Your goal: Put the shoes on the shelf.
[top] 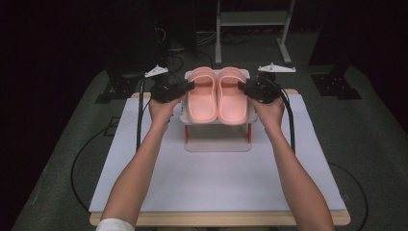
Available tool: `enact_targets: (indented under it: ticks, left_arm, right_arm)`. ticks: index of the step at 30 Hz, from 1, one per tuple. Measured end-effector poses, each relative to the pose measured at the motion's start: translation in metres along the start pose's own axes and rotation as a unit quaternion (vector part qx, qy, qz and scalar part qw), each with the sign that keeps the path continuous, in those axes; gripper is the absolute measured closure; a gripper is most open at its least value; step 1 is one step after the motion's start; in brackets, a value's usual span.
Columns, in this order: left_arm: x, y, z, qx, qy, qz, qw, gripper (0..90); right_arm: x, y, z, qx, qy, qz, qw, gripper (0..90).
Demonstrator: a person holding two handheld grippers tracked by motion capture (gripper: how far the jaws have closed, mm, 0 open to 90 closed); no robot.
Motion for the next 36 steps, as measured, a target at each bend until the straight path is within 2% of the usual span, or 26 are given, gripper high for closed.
enact_targets:
  ticks: [5,21,29,34,36]
  left_arm:
    - [-0.002,0.0,-0.001,-0.007,0.002,-0.005,1.0,59.6]
    - [-0.012,0.004,-0.005,-0.008,0.004,-0.011,0.9999,59.3]
    - [-0.016,0.007,-0.005,0.002,-0.001,-0.009,1.0,59.2]
    - [-0.018,0.007,-0.007,-0.005,0.005,-0.012,0.9999,59.0]
    - [-0.018,0.007,-0.008,-0.002,0.005,-0.012,0.9999,58.9]
  right_arm:
    - [-0.002,-0.001,-0.001,0.002,0.0,0.002,1.0,57.4]
    - [-0.007,-0.008,-0.003,0.007,0.003,0.007,0.9999,56.6]
    - [-0.01,-0.011,-0.004,0.008,0.002,0.007,0.9999,56.5]
    - [-0.013,-0.012,-0.006,0.01,0.005,0.009,0.9999,55.5]
    - [-0.013,-0.012,-0.006,0.008,0.004,0.01,0.9999,55.6]
Point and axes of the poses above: each handheld gripper's, and its own axes: x roughly backward along the jaws, z roughly out of its underside, y roughly to its left, the point moved 6 cm from there along -x, roughly forward along the jaws, and after that the axes turned 9 degrees about -z, right-handed, at the moved point
